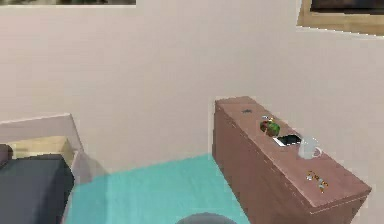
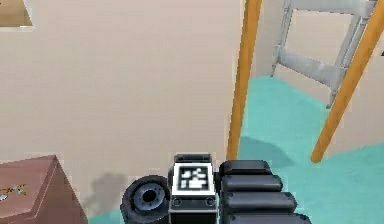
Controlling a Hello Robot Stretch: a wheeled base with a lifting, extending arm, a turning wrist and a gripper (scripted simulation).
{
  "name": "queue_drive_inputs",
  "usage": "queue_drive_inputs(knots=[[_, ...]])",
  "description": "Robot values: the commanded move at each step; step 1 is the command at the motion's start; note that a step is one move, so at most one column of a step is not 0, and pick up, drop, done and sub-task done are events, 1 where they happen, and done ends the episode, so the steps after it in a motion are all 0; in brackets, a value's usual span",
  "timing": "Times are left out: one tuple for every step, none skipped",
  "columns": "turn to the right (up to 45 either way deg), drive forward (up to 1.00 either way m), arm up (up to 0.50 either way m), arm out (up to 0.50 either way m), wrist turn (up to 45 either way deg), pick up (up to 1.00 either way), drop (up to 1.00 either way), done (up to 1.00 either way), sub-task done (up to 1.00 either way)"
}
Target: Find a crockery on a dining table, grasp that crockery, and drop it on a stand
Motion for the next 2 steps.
queue_drive_inputs(knots=[[0.0, 0.95, 0.0, 0.0, 0.0, 0.0, 0.0, 0.0, 0.0], [45.0, 0.0, 0.0, 0.0, 0.0, 0.0, 0.0, 0.0, 0.0]])
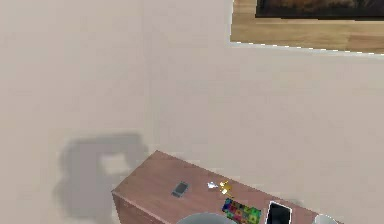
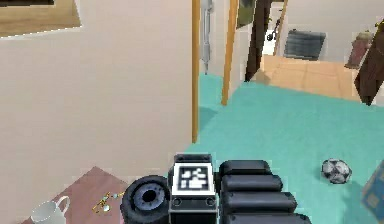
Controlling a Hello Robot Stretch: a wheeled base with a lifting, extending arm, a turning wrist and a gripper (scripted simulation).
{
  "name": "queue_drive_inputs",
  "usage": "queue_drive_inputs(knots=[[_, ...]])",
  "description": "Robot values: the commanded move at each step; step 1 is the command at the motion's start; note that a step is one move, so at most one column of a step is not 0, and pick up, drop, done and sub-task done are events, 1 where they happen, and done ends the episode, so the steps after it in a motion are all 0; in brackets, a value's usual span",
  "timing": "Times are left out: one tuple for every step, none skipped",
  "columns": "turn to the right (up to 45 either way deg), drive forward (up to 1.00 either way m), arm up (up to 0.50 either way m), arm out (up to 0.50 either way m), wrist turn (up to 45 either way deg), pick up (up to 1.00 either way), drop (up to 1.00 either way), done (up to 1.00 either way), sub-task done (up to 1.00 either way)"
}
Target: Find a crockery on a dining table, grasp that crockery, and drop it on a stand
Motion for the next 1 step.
queue_drive_inputs(knots=[[3.0, 0.0, 0.0, 0.0, 0.0, 0.0, 0.0, 0.0, 0.0]])
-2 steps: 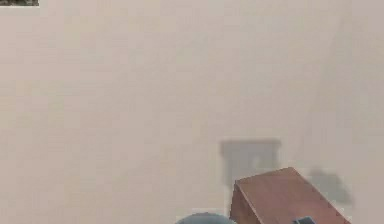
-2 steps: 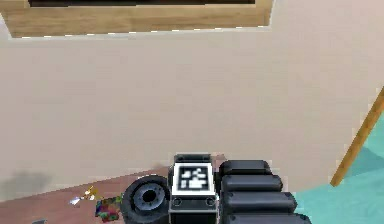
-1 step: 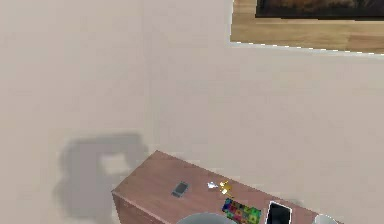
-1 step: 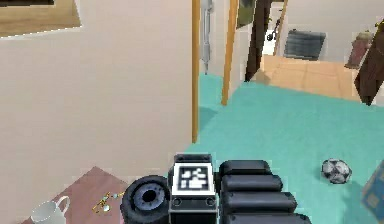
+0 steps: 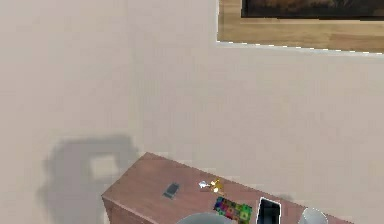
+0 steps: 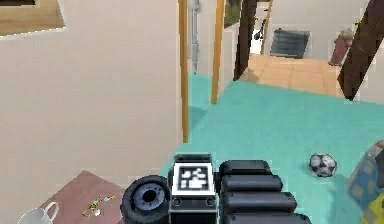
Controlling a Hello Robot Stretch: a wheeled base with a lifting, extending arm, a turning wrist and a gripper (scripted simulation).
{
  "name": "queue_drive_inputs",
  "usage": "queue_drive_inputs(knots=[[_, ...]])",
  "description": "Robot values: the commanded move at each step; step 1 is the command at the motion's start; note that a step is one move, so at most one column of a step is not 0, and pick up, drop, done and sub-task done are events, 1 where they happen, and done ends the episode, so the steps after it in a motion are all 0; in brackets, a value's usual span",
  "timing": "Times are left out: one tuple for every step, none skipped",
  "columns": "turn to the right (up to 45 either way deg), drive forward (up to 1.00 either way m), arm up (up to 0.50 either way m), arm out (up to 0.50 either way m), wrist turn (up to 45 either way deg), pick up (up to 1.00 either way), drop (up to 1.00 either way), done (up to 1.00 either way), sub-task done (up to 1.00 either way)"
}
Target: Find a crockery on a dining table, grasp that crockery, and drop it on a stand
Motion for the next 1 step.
queue_drive_inputs(knots=[[-33.0, 0.0, 0.0, 0.0, 0.0, 0.0, 0.0, 0.0, 0.0]])
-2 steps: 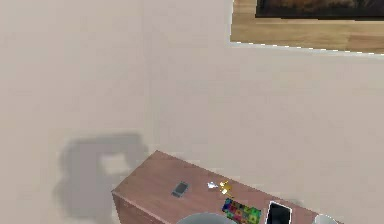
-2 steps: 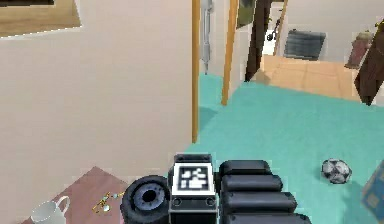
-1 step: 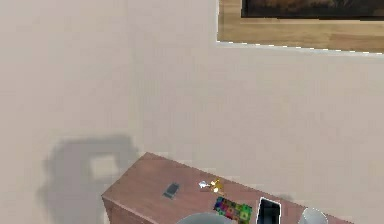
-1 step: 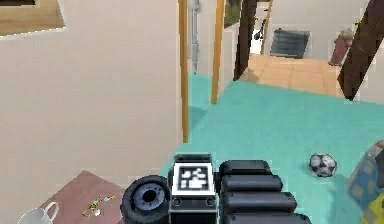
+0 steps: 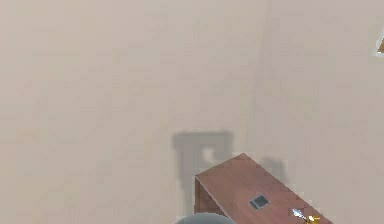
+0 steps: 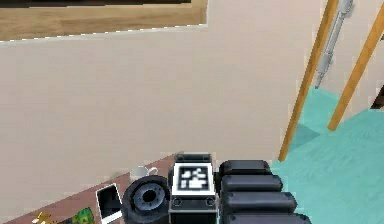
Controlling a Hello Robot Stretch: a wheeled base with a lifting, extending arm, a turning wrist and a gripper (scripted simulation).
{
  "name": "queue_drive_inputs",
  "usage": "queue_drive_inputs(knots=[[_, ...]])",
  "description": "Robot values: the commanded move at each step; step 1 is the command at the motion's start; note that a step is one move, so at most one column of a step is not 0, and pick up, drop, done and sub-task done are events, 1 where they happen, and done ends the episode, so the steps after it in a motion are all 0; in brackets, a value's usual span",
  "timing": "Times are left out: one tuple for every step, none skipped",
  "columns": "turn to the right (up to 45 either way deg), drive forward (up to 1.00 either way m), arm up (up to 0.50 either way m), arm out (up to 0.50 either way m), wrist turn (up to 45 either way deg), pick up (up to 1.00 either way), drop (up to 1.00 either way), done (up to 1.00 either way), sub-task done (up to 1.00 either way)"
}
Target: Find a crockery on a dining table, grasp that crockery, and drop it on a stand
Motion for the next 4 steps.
queue_drive_inputs(knots=[[0.0, 0.0, 0.0, 0.32, 0.0, 0.0, 0.0, 0.0, 0.0], [0.0, 0.0, 0.0, 0.0, 39.0, 0.0, 0.0, 0.0, 0.0], [0.0, 0.0, -0.1, 0.0, 0.0, 0.0, 0.0, 0.0, 0.0], [0.0, 0.0, -0.32, 0.0, 0.0, 0.0, 0.0, 0.0, 0.0]])
